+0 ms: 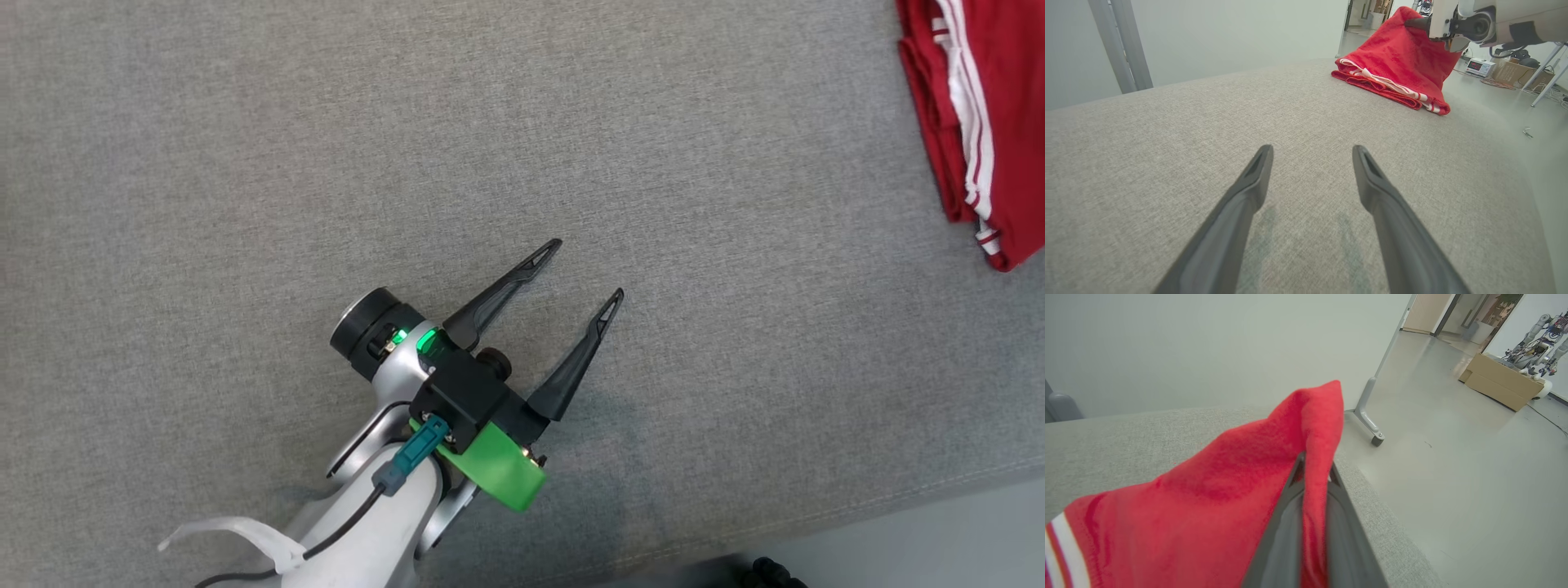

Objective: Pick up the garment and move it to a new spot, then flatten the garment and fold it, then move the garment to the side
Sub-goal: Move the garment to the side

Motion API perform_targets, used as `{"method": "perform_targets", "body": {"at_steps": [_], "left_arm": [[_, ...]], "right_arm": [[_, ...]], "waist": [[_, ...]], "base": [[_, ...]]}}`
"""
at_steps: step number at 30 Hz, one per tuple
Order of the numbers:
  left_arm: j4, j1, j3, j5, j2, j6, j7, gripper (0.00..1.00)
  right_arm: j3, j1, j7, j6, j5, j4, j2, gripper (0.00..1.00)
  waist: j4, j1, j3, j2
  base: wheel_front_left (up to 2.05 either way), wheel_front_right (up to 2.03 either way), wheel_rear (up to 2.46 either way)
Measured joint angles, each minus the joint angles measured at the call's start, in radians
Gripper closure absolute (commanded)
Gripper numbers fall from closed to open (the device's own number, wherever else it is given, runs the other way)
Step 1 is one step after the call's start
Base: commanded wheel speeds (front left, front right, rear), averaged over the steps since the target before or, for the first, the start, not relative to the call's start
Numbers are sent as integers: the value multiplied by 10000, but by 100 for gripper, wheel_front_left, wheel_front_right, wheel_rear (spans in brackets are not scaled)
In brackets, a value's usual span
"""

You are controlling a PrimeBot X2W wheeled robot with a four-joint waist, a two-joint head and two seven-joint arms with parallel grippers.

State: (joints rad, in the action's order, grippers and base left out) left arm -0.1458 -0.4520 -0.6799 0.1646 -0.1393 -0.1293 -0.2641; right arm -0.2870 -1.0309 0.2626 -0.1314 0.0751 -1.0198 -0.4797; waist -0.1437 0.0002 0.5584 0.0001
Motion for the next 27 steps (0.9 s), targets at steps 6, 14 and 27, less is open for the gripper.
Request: {"method": "perform_targets", "body": {"at_steps": [6,14,27], "left_arm": [[88,3,-4,-31,0,0,0,0],[61,6,-6,-29,-13,0,0,0],[-178,212,700,-113,144,0,0,0]], "right_arm": [[-1304,0,0,0,-1208,-215,-291,100],[-2566,2,0,0,-2727,721,98,0],[-838,522,2,0,-2429,3164,1655,0]], "waist": [[186,0,115,0],[264,-1,56,0],[264,-1,-431,0]], "base": [[0,0,0],[0,0,0],[0,0,0]]}}
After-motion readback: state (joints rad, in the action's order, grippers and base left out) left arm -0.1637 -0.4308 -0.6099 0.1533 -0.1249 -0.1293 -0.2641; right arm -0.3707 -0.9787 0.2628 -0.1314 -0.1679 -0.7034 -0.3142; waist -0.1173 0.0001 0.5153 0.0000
